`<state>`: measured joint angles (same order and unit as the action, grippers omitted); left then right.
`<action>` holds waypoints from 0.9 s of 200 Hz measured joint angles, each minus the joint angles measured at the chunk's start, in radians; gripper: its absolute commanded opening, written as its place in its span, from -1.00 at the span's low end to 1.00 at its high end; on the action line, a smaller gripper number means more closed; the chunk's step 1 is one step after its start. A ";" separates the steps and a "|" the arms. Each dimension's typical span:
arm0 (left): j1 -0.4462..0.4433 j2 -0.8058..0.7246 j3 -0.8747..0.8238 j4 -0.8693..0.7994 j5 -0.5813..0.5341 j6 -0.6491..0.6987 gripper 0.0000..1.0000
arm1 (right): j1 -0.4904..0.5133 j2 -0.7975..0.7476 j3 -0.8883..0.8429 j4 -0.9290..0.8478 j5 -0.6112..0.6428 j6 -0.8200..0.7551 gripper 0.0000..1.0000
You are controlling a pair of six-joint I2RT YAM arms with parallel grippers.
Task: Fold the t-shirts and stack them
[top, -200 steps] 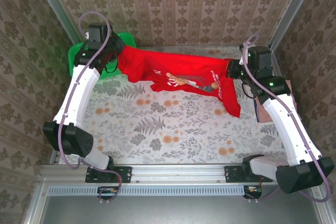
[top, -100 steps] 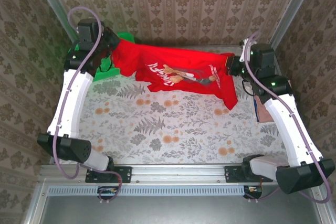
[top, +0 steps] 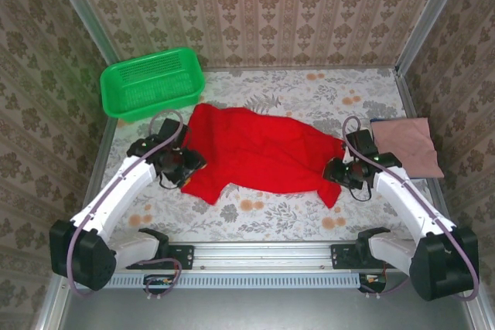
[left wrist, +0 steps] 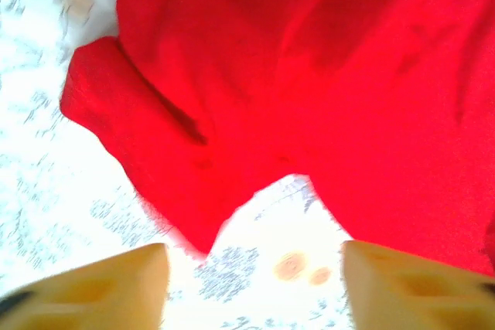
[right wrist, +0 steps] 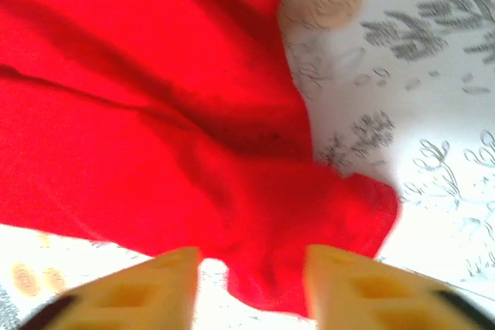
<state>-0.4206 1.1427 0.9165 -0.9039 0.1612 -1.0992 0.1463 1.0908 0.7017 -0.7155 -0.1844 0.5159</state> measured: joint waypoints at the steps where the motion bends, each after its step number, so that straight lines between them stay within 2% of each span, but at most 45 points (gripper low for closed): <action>1: 0.000 -0.002 -0.002 -0.002 0.000 -0.001 1.00 | 0.000 0.000 0.000 -0.001 0.000 0.001 0.61; 27: 0.028 -0.077 0.000 -0.005 -0.006 -0.003 1.00 | -0.013 0.002 0.000 -0.006 0.016 0.014 0.66; 36: 0.052 -0.098 0.000 -0.001 -0.011 0.000 0.93 | -0.016 0.001 0.000 -0.008 0.019 0.016 0.66; 77: 0.182 -0.102 -0.127 0.158 -0.006 0.092 0.21 | -0.019 0.002 0.000 -0.008 0.019 0.024 0.66; 91: 0.234 -0.050 -0.151 0.211 0.006 0.155 0.04 | -0.020 0.004 0.000 -0.008 0.019 0.023 0.66; 115: 0.290 0.088 -0.121 0.259 0.025 0.301 -0.04 | -0.025 0.013 0.000 -0.008 0.019 0.023 0.65; 134: 0.319 0.193 -0.095 0.294 0.051 0.395 -0.25 | -0.026 0.016 0.000 -0.007 0.019 0.023 0.64; 180: 0.371 0.380 -0.081 0.340 0.116 0.491 -0.29 | -0.037 0.018 0.000 0.004 0.019 0.023 0.63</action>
<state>-0.0498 1.5227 0.8356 -0.5636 0.2771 -0.6079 0.1093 1.1084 0.7021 -0.7116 -0.1654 0.5388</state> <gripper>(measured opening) 0.366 0.818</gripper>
